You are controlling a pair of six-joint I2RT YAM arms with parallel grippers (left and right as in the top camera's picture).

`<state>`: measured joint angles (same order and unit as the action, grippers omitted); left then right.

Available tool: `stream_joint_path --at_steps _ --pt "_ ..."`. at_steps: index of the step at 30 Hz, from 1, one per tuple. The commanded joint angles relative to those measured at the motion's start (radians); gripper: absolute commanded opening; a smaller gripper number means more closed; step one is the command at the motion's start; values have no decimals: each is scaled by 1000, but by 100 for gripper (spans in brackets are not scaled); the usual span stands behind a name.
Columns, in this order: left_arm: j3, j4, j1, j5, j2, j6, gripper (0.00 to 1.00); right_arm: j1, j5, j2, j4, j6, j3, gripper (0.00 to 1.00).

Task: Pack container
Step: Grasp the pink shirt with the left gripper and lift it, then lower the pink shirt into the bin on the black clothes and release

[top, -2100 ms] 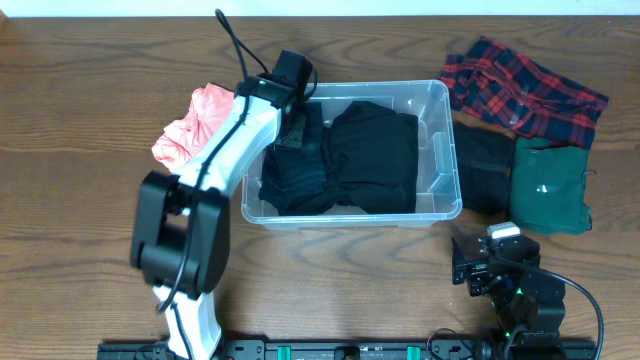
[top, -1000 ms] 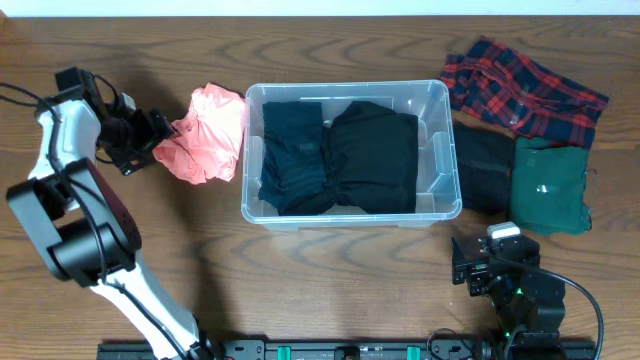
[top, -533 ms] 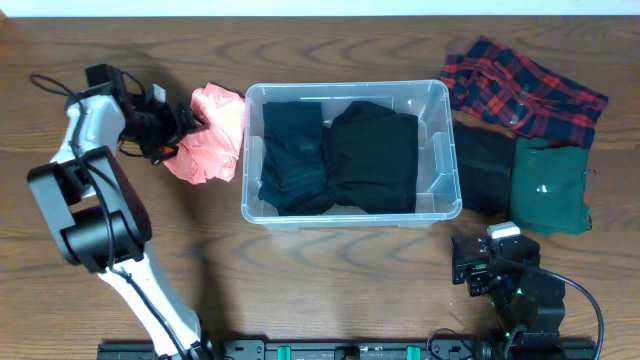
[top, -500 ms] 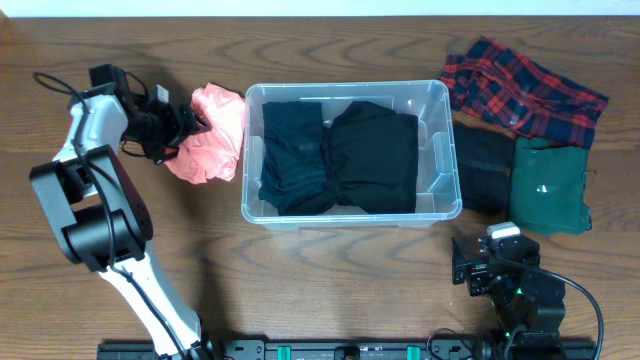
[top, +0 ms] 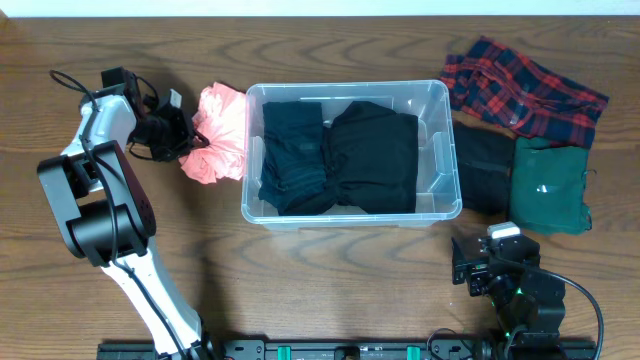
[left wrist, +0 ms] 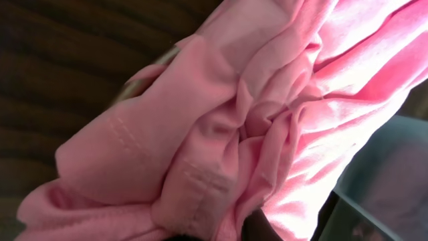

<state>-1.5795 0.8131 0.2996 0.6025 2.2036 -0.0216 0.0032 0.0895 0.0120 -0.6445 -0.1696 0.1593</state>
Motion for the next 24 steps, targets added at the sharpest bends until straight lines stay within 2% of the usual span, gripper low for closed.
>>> stream_joint_path --at_steps 1,8,15,19,24 --pt "14 48 -2 -26 -49 -38 6 -4 -7 -6 1 -8 -4 99" --pt "-4 121 28 90 -333 -19 6 -4 -7 -6 1 -8 -4 99" --pt "-4 191 10 124 -623 172 6 -4 -7 -6 1 -8 -4 99" --pt "0 188 -55 123 -711 286 6 -4 -7 -6 1 -8 -4 99" --pt "8 142 -215 122 -740 389 6 -4 -7 -6 1 -8 -4 99"
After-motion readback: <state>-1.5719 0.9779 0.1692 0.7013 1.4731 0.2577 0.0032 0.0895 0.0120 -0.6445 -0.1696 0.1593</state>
